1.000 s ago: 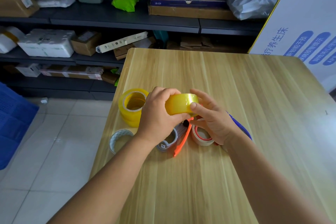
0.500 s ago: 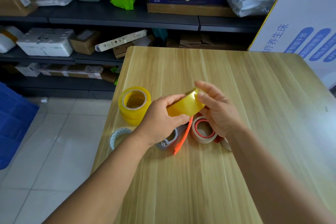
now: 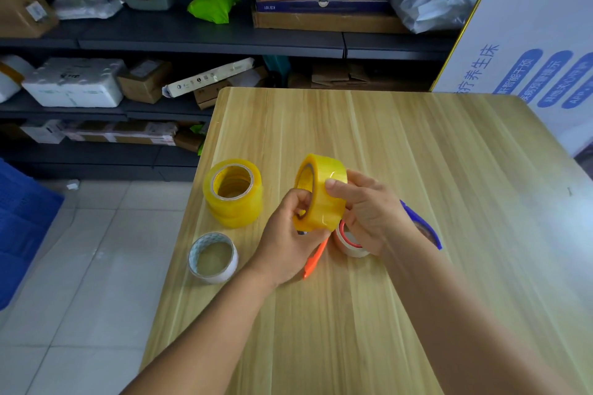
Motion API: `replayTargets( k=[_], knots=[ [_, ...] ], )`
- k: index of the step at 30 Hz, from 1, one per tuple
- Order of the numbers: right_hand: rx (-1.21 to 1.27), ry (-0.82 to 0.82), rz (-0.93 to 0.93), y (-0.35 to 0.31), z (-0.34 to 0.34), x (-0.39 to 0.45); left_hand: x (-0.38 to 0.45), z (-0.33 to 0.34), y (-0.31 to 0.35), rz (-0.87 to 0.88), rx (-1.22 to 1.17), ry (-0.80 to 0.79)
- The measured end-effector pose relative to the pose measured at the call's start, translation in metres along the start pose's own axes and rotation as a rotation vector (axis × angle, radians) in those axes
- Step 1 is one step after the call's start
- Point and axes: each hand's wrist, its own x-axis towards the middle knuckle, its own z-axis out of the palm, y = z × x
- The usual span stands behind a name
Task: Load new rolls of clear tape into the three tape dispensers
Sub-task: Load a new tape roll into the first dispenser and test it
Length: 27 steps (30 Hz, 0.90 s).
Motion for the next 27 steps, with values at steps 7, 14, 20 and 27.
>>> replayTargets(
  k=[7, 14, 20, 27],
  knots=[
    [-0.098, -0.146, -0.178, 0.008, -0.01, 0.0, 0.012, -0.012, 0.014, -0.014, -0.094, 0.067],
    [-0.119, -0.205, -0.23, 0.005, -0.01, -0.002, 0.011, -0.01, 0.028, 0.119, 0.001, 0.147],
    [-0.078, -0.178, -0.287, 0.007, -0.007, -0.002, 0.01, 0.001, 0.032, 0.178, 0.174, 0.356],
    [-0.076, -0.16, -0.318, 0.009, -0.009, -0.002, 0.008, 0.012, 0.035, 0.186, 0.137, 0.461]
  ],
)
